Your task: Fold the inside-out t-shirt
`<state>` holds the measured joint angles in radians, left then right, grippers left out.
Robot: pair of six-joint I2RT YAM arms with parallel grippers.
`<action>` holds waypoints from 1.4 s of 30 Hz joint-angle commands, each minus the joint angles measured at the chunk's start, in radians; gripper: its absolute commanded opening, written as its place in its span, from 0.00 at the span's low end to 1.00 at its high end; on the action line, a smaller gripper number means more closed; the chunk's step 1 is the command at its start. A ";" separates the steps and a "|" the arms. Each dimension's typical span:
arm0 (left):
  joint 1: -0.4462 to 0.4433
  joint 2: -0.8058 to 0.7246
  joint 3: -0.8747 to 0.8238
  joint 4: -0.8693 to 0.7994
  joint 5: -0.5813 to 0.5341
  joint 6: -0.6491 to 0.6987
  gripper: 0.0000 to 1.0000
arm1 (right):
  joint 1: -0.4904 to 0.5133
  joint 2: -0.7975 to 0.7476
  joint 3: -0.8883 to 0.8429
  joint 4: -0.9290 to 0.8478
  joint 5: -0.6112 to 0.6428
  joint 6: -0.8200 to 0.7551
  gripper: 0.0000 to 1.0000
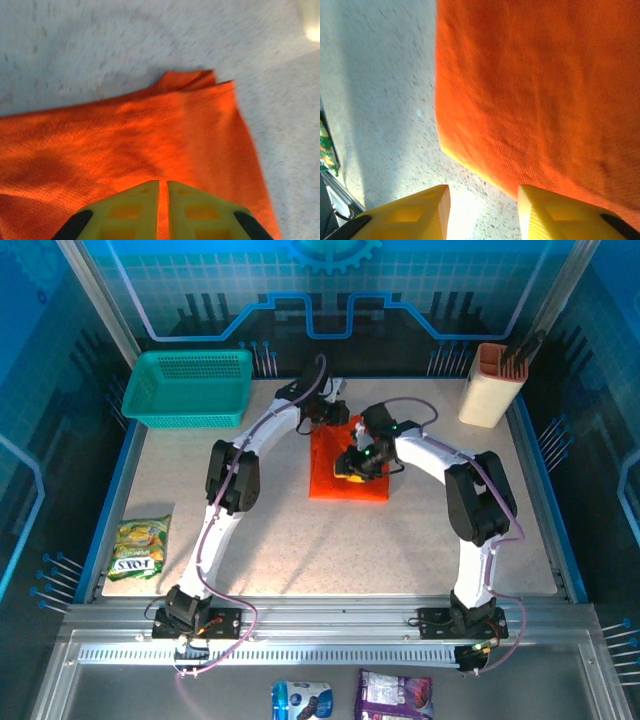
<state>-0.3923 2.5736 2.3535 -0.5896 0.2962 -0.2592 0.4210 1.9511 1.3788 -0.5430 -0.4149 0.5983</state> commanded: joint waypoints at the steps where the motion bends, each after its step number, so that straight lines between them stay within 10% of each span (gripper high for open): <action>1: 0.027 0.019 -0.004 -0.063 0.034 -0.039 0.12 | -0.052 -0.015 -0.087 0.067 -0.005 0.049 0.37; 14: 0.029 -0.367 -0.703 0.173 0.003 -0.102 0.11 | -0.293 -0.105 -0.100 -0.105 0.127 -0.136 0.35; 28: -0.060 -0.779 -1.363 0.433 -0.003 -0.350 0.13 | -0.041 -0.106 -0.168 -0.033 0.014 -0.076 0.36; 42: -0.053 -1.082 -1.513 0.363 -0.062 -0.454 0.23 | -0.054 -0.172 -0.425 -0.099 0.098 -0.211 0.36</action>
<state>-0.4664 1.5272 0.8478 -0.1871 0.2554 -0.6823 0.3824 1.7962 1.0229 -0.5476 -0.3904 0.4461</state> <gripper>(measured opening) 0.227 0.358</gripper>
